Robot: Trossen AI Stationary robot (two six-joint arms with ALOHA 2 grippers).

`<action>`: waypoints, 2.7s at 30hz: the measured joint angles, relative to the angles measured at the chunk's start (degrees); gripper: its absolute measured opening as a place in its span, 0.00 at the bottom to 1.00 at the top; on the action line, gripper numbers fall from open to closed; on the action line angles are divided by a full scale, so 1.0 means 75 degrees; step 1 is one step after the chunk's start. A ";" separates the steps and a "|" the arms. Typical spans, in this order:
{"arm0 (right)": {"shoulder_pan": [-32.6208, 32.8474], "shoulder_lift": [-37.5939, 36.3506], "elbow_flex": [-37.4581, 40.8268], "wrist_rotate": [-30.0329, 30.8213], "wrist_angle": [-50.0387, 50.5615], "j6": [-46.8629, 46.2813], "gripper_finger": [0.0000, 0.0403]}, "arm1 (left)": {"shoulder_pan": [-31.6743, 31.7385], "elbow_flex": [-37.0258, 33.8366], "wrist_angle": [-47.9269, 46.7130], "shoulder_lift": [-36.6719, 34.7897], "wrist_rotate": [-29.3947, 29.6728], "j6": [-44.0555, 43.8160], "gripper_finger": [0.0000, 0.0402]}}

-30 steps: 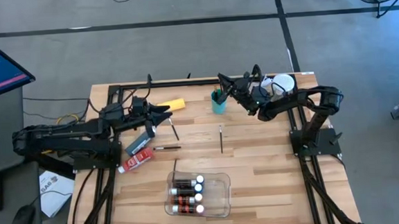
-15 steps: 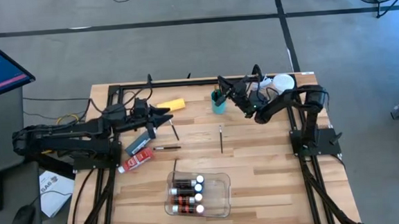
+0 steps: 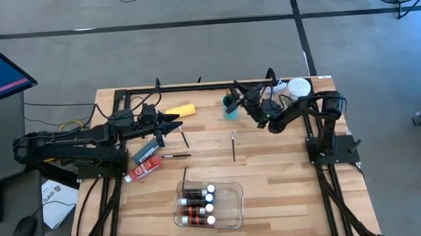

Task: Pick & Place Paint Supplies
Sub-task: Put the silver paint brush into the green cup

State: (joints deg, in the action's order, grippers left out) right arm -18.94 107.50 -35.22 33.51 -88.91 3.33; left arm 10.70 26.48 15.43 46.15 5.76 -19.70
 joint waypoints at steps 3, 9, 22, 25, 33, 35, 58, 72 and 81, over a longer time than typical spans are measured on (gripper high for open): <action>0.0172 -0.0284 0.0006 0.0304 0.0045 0.0223 0.37 | 0.0000 0.0000 0.0016 0.0000 -0.0003 -0.0085 0.23; 0.0709 -0.1936 -0.0004 0.0420 0.1044 0.0577 0.45 | 0.0000 0.0000 0.0270 -0.0003 -0.0003 -0.0746 0.23; 0.1977 -0.5904 -0.1911 0.0801 0.9219 -0.2767 0.40 | 0.0000 0.0000 0.2412 -0.0006 -0.0370 -0.3105 0.23; 0.2302 -0.6064 -0.2312 0.0796 1.0237 -0.3665 0.38 | -0.0028 0.0000 0.2585 -0.0006 -0.0370 -0.3479 0.23; 0.3136 -0.6004 -0.2632 0.0521 1.0845 -0.5446 0.32 | -0.0032 0.0000 0.3957 -0.0006 -0.0216 -0.4058 0.23; 0.3288 -0.5899 -0.2643 0.0484 1.0614 -0.5809 0.31 | -0.0032 0.0000 0.4446 -0.0006 -0.0205 -0.4258 0.23; 0.3508 -0.5688 -0.2632 0.0135 0.8231 -0.6257 0.31 | -0.0208 0.0000 0.6155 -0.0006 -0.0119 -0.5477 0.23; 0.3249 -0.5688 -0.2632 0.0129 0.8160 -0.6257 0.31 | -0.0219 0.0000 0.6367 -0.0003 0.0323 -0.5396 0.23; 0.3268 -0.5688 -0.2632 0.0102 0.8159 -0.6289 0.31 | -0.0219 0.0003 0.6335 0.0067 0.0810 -0.5202 0.23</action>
State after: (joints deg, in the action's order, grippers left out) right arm 5.58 64.84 -54.96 34.27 -27.72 -43.83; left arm 9.06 26.50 62.94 46.66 11.84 -58.71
